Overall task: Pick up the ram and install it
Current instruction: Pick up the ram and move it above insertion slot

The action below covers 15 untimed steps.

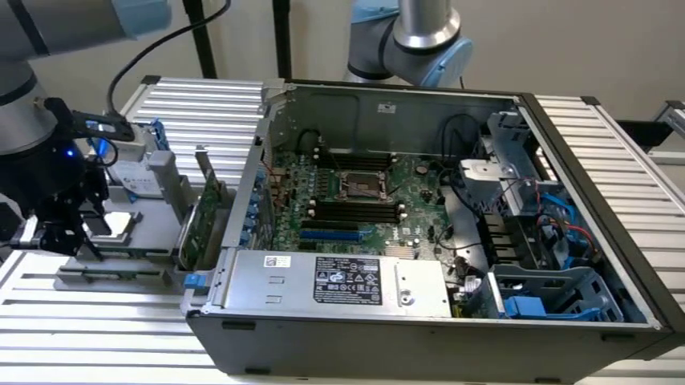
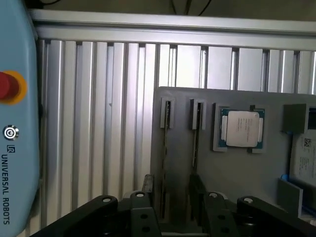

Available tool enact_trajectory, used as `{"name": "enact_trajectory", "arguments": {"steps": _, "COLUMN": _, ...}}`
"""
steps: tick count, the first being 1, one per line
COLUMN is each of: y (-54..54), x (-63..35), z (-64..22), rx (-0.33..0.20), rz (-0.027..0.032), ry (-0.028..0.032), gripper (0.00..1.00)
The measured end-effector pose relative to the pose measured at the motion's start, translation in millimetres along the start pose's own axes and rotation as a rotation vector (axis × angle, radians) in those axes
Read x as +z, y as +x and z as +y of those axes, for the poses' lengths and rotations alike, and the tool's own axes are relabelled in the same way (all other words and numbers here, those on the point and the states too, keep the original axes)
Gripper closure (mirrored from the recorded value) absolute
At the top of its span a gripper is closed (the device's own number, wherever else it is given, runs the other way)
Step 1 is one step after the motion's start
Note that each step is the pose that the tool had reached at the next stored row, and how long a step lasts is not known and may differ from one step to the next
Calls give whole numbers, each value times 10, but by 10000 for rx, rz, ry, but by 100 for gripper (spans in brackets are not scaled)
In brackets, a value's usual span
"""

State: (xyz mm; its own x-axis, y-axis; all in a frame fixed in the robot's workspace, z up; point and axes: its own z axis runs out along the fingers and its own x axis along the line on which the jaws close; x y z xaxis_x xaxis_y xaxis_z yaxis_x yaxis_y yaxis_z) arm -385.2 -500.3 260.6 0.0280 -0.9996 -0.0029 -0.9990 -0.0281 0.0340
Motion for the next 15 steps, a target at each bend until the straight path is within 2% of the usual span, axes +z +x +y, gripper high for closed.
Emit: {"name": "enact_trajectory", "arguments": {"steps": 15, "y": 37, "x": 272, "z": -21, "rx": 126, "rz": -4, "ry": -1, "gripper": 0}}
